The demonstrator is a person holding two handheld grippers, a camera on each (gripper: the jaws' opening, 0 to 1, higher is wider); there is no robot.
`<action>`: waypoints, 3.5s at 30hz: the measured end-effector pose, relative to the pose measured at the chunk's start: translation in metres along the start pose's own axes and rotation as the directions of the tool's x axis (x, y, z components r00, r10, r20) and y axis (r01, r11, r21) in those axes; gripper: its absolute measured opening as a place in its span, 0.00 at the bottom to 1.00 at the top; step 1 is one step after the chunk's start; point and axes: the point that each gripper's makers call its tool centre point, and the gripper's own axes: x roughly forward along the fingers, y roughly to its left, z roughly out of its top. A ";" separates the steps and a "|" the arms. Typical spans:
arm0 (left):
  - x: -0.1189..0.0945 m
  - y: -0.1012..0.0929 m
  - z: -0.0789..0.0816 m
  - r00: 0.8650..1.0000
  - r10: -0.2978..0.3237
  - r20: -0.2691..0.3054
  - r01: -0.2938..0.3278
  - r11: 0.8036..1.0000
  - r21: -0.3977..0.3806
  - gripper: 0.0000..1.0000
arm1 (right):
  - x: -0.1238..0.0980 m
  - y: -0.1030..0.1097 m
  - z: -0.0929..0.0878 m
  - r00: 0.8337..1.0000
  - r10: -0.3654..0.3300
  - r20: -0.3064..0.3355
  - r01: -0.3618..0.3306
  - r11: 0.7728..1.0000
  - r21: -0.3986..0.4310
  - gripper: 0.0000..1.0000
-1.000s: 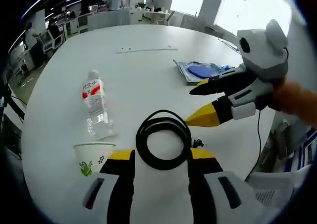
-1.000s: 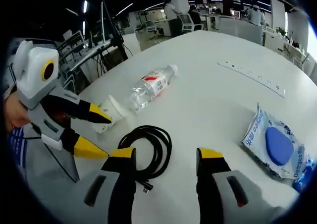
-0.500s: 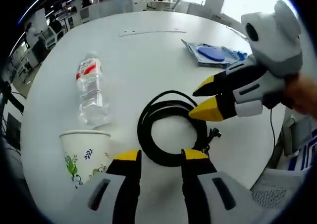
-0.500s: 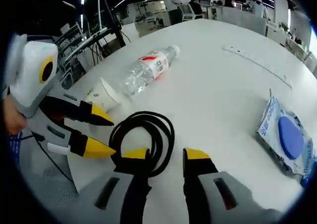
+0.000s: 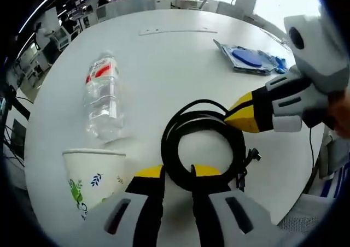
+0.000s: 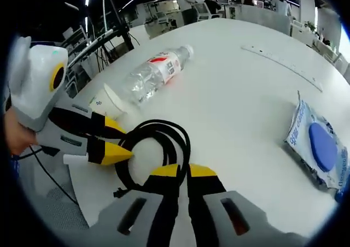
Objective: Arrange the tabletop items into an orderly group along one side of the table until the central work area is clear of visible clutter.
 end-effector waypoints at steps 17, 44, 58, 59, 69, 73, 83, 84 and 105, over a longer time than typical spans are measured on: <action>-0.003 -0.010 0.010 0.998 -0.060 -0.002 0.060 0.998 -0.012 0.04 | -0.027 -0.005 0.005 0.998 -0.008 0.056 0.002 0.994 0.105 0.00; -0.009 -0.087 0.080 0.968 -0.252 0.015 0.245 0.952 0.185 0.03 | -0.112 -0.067 0.001 0.973 -0.149 0.174 0.099 0.958 0.269 0.00; 0.013 -0.158 0.111 0.934 -0.354 -0.034 0.349 0.894 0.281 0.03 | -0.155 -0.123 -0.027 0.949 -0.267 0.166 0.197 0.917 0.347 0.00; 0.016 -0.164 0.112 0.932 -0.361 -0.040 0.358 0.891 0.281 0.03 | -0.158 -0.127 -0.030 0.948 -0.275 0.163 0.204 0.912 0.355 0.00; 0.030 -0.211 0.123 0.909 -0.407 -0.088 0.413 0.852 0.323 0.03 | -0.181 -0.160 -0.055 0.933 -0.335 0.128 0.264 0.884 0.387 0.00; 0.036 -0.225 0.125 0.902 -0.419 -0.108 0.431 0.846 0.314 0.03 | -0.187 -0.172 -0.067 0.932 -0.344 0.115 0.270 0.869 0.416 0.00; 0.046 -0.256 0.134 0.887 -0.440 -0.141 0.462 0.829 0.316 0.03 | -0.204 -0.194 -0.076 0.926 -0.363 0.102 0.287 0.854 0.434 0.00; 0.048 -0.258 0.134 0.886 -0.441 -0.143 0.463 0.828 0.316 0.02 | -0.206 -0.195 -0.077 0.927 -0.362 0.101 0.287 0.855 0.431 0.00; 0.072 -0.301 0.135 0.872 -0.453 -0.185 0.489 0.820 0.298 0.02 | -0.211 -0.236 -0.117 0.929 -0.366 0.052 0.292 0.811 0.506 0.00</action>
